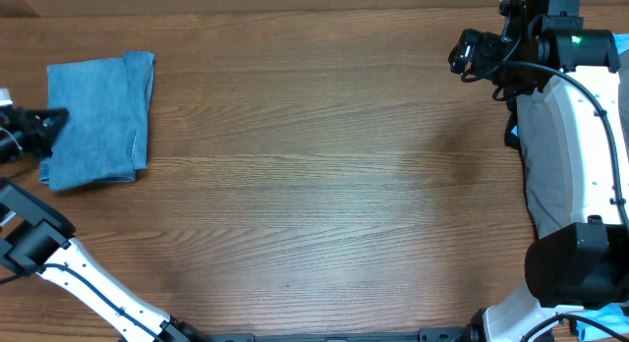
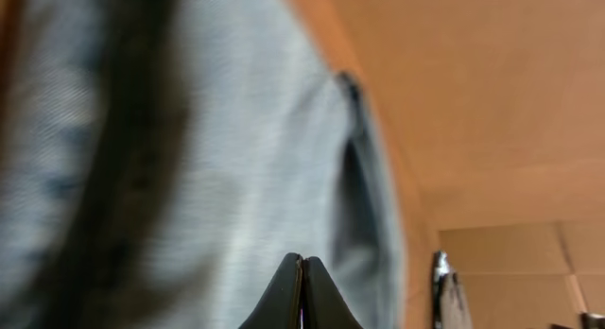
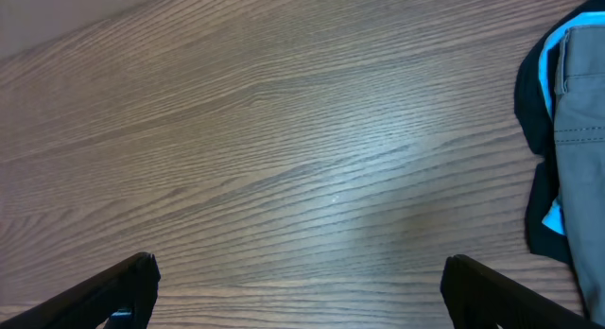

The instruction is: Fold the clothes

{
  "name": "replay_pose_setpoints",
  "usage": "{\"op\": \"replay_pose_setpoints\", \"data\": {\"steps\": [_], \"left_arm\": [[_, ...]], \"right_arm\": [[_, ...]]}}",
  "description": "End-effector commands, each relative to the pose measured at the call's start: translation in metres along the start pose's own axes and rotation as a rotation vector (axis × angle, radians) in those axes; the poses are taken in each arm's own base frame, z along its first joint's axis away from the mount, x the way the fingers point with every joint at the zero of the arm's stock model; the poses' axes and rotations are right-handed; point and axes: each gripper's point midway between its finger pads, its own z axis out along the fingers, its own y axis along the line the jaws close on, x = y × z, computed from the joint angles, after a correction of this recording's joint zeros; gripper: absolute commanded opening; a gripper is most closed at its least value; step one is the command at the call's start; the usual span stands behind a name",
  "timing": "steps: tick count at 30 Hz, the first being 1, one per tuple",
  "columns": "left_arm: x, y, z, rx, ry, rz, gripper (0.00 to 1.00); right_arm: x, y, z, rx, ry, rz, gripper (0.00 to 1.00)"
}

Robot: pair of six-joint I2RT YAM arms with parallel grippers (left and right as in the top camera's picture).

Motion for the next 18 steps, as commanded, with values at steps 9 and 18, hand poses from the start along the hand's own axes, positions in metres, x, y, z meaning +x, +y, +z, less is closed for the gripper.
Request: {"op": "replay_pose_setpoints", "data": {"steps": [9, 18], "left_arm": [[0.07, -0.109, 0.038, 0.118, 0.24, 0.082, 0.04], [0.14, -0.087, 0.093, 0.052, 0.449, 0.088, 0.04]], "right_arm": [[-0.002, -0.001, -0.001, 0.003, -0.01, -0.002, 1.0], [-0.002, -0.001, -0.001, 0.003, -0.009, -0.002, 1.0]]}}
